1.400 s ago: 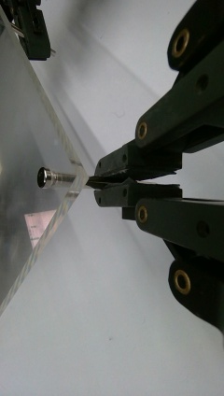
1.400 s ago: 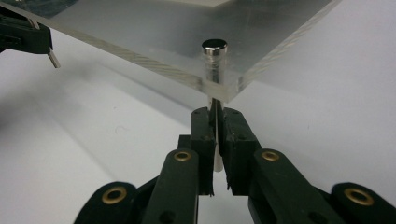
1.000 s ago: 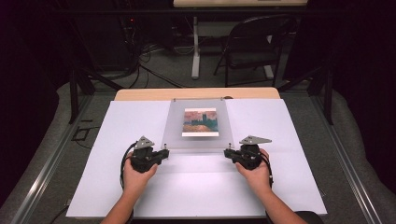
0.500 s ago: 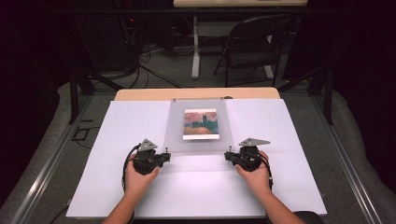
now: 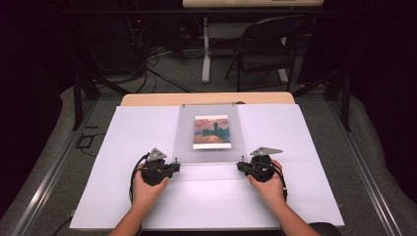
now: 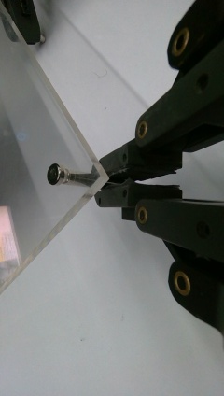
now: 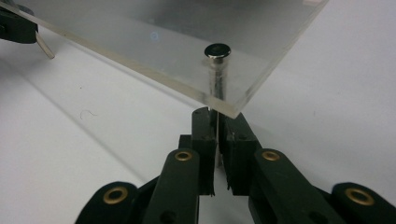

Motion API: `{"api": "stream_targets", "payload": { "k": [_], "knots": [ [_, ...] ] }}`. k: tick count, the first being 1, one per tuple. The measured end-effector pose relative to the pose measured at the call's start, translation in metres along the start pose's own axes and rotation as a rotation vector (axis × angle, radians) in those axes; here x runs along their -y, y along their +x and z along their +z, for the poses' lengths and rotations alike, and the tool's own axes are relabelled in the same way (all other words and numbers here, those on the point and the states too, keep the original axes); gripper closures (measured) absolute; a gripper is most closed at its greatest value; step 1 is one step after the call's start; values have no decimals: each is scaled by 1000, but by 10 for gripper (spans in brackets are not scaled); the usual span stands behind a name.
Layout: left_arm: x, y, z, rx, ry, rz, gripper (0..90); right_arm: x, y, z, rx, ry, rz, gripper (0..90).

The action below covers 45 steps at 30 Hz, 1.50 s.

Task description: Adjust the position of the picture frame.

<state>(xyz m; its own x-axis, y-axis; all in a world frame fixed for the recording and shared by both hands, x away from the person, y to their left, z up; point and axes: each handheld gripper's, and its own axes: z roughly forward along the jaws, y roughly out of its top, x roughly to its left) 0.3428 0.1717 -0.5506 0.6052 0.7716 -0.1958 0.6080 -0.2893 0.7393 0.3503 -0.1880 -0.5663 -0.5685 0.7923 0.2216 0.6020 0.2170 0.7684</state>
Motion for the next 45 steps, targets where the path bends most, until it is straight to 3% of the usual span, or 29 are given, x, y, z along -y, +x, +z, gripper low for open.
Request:
{"api": "stream_targets", "payload": {
  "k": [10,20,30,33,37,45],
  "knots": [
    [1,-1,-1,-1,-12,-13,841,0,1,0,10,1,-6,828],
    [7,-1,-12,-3,-31,-47,561,5,7,-10,28,23,-18,542],
    [11,-5,-24,-29,-36,-17,403,6,18,-29,97,51,-130,407],
    [12,-7,-27,-33,-34,-9,402,7,20,-33,99,42,-136,397],
    [15,-9,-36,-96,-24,19,379,10,22,-46,116,55,-167,387],
    [20,-7,-49,-123,-56,39,361,10,20,-59,143,72,-186,360]
  ]
}}
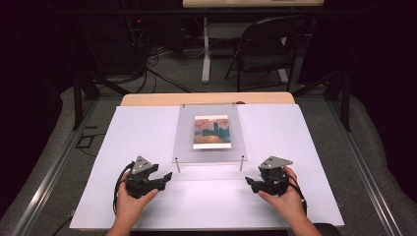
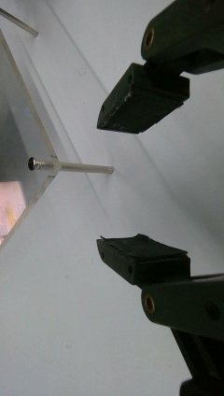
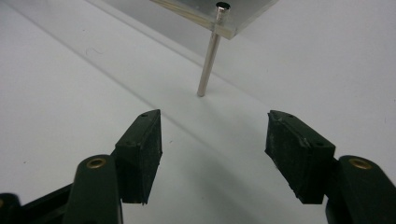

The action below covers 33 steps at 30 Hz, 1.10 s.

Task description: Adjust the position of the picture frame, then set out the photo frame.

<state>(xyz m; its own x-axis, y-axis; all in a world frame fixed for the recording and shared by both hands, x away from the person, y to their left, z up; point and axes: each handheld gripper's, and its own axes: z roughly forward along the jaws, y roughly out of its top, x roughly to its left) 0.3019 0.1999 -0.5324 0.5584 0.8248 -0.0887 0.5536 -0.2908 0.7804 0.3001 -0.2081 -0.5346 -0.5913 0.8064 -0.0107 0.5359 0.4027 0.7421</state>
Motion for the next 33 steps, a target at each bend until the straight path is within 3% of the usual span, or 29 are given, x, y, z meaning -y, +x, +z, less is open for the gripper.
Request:
{"api": "stream_targets", "payload": {
  "k": [9,19,25,29,33],
  "knots": [
    [-2,3,-7,4,-22,0,356,3,-6,-5,-4,-16,26,379],
    [-4,6,-10,33,9,-38,368,3,-10,-14,-13,-41,42,378],
    [-5,9,-11,11,26,-27,367,4,-14,-16,-2,-37,44,382],
    [-8,13,-15,4,-3,-49,367,3,-16,-17,2,-32,42,388],
    [-12,17,-18,-18,-22,-42,365,2,-16,-17,8,-28,44,398]
  ]
}}
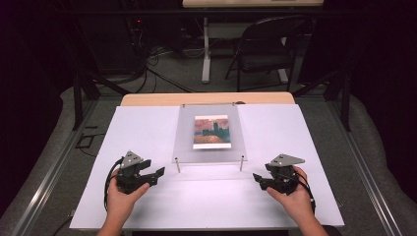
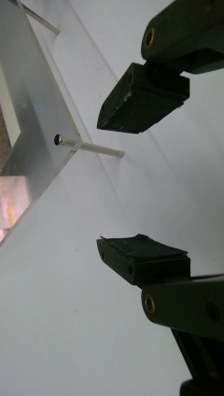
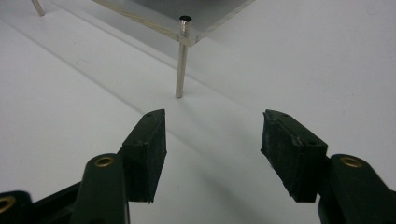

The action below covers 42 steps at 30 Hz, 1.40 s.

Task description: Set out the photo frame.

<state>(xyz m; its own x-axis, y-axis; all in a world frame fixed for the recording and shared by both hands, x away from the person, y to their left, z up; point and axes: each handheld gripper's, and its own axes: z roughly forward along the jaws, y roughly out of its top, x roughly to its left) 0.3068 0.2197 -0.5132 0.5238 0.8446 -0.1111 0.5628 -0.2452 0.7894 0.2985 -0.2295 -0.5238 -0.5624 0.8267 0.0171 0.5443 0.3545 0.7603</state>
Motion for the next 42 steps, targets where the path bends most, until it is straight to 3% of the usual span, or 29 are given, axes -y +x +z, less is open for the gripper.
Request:
{"api": "stream_targets", "payload": {
  "k": [3,6,12,18,26,31,39,42],
  "knots": [
    [-1,2,-2,-12,4,-1,356,-2,-1,0,6,-1,-2,398],
    [-5,6,-4,-9,-3,-27,355,-8,-3,-2,6,-6,-6,396],
    [-12,11,-5,-25,-14,-11,324,-17,-5,-4,7,-25,7,382],
    [-19,16,-2,-16,-18,-32,326,-24,-10,-1,11,-35,18,360],
    [-32,26,13,-32,11,-24,326,-32,-22,8,-26,-2,24,356],
    [-41,30,22,-37,16,-24,327,-38,-29,12,-30,-12,34,362],
    [-60,29,38,-18,23,-8,346,-52,-41,21,-31,-33,66,374],
    [-70,30,46,-3,21,-23,346,-59,-43,26,-29,-36,58,378]
  ]
}}
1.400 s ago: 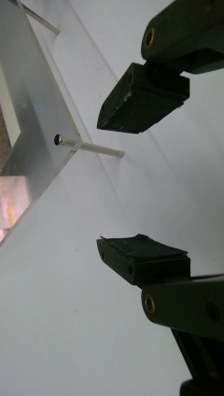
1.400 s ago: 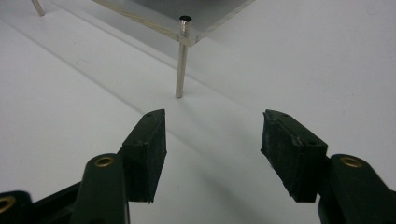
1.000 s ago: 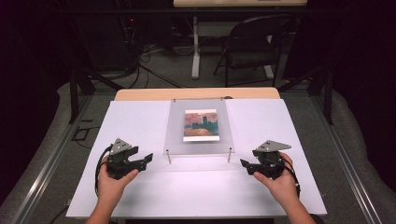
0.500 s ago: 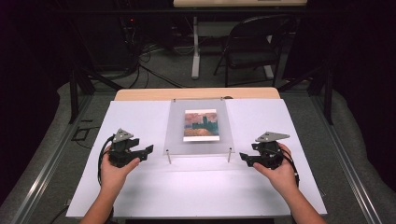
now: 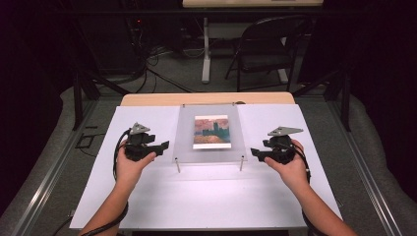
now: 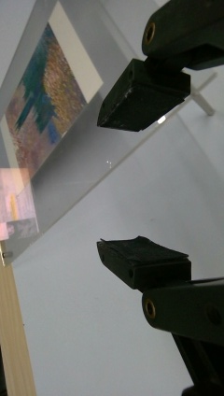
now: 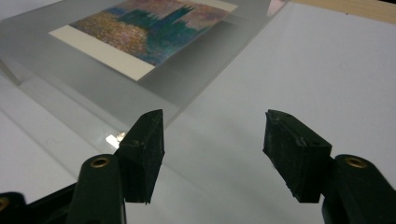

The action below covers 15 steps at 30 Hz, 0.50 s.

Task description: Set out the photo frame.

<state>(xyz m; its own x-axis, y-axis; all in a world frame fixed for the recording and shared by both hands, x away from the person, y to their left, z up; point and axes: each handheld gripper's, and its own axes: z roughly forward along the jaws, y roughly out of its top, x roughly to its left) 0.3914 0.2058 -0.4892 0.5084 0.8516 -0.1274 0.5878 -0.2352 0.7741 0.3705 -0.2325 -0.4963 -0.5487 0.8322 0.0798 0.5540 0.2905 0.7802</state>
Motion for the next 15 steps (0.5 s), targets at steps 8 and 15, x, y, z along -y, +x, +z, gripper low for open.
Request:
{"api": "stream_targets", "payload": {
  "k": [8,15],
  "knots": [
    [-23,2,21,2,0,-17,348,-19,-8,20,3,-11,38,390],
    [-39,4,42,5,9,-24,347,-34,-13,40,-5,-13,77,397]
  ]
}}
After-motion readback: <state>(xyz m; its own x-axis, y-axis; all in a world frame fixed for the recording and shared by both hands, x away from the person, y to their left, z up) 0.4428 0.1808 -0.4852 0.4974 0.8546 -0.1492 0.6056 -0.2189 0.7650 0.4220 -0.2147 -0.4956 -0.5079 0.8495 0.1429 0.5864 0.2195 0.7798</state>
